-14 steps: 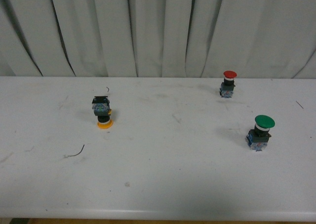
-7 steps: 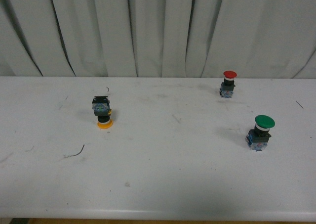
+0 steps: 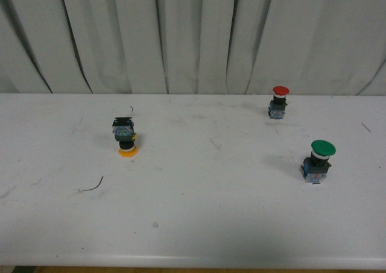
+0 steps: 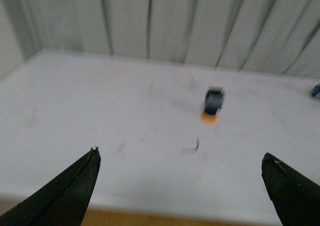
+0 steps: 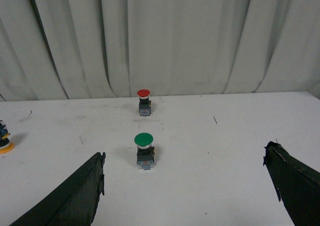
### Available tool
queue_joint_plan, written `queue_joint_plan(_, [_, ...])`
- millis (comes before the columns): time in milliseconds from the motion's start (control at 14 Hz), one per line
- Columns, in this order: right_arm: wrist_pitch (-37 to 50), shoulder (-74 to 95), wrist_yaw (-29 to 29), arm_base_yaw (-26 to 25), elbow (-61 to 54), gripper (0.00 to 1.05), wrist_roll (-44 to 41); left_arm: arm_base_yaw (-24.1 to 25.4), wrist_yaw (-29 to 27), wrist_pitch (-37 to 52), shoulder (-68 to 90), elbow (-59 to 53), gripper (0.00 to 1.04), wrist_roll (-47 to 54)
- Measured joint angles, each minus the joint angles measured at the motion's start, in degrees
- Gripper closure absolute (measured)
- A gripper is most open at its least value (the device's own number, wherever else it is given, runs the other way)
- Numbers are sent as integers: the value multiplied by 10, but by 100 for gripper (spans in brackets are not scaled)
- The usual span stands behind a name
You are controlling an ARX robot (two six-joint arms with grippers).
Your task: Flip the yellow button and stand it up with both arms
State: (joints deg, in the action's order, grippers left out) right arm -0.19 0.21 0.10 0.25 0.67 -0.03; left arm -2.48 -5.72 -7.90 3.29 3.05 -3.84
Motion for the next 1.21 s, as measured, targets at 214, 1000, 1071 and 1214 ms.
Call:
queue_joint_plan(214, [0,0,-1,0,0,7,0,-28,-55,20,87,74,7,-109])
queue_joint_plan(1000, [0,0,-1,0,0,7,0,-83,53,241,1085,626,7,-42])
queue_joint_plan(1071, [0,0,-1,0,0,7,0,-80,53,209,1114,654,7,-40])
queue_joint_plan(1214, [0,0,-1,0,0,7,0,-71,58,148,1157,708,7,-50])
